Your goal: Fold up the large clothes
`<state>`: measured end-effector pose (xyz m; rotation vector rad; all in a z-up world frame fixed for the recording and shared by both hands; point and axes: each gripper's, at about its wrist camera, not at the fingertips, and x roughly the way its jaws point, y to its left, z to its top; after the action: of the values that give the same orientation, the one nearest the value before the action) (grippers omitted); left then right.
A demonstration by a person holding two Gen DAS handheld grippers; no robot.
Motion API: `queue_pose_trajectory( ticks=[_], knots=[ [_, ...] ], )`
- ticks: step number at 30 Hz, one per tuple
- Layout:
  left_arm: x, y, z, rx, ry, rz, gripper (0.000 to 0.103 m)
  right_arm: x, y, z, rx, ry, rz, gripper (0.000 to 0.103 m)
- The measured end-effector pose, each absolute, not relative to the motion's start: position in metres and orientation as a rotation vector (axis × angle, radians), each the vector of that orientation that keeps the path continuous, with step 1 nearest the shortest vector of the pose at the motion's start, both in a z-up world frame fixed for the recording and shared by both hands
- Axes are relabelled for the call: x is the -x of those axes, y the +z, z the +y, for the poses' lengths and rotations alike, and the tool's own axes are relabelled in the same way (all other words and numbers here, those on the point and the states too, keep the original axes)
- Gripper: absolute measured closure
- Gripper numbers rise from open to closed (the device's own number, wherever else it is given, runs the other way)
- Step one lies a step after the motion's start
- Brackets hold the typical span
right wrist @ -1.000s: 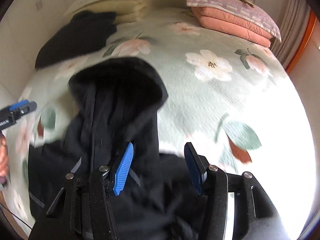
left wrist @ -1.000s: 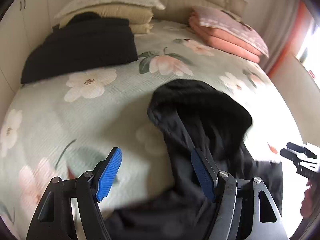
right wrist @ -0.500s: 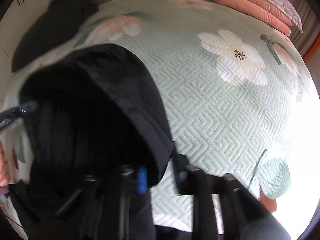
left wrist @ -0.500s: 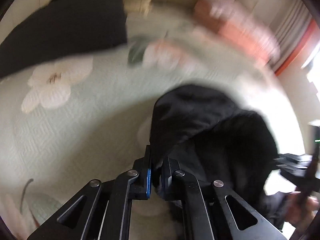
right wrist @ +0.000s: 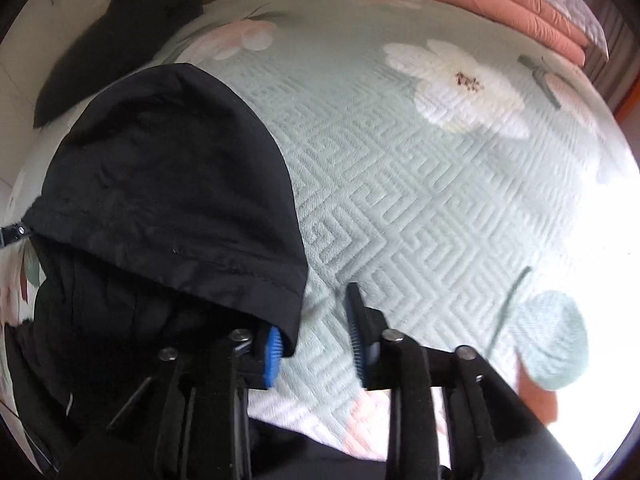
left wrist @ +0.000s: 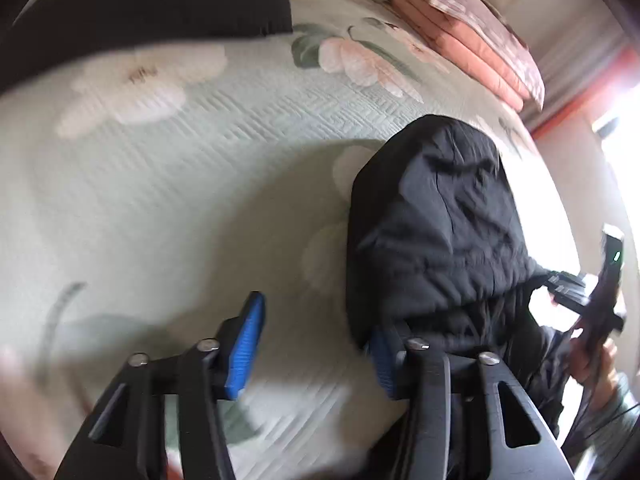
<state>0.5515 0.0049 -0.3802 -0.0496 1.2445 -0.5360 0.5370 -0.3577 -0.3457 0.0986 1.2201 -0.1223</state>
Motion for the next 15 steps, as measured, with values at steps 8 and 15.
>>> queue_pose_trajectory(
  ticks=[8,15],
  knots=[
    [-0.517,-0.299,0.008,-0.061,-0.555,1.118,0.049,-0.530,-0.272,-0.339,-0.079,-0.037,1.094,0.050],
    [-0.561,-0.290,-0.106,-0.045,-0.690,1.070,0.048,-0.600,-0.275,-0.299,-0.126,0.034,1.059,0.049]
  ],
)
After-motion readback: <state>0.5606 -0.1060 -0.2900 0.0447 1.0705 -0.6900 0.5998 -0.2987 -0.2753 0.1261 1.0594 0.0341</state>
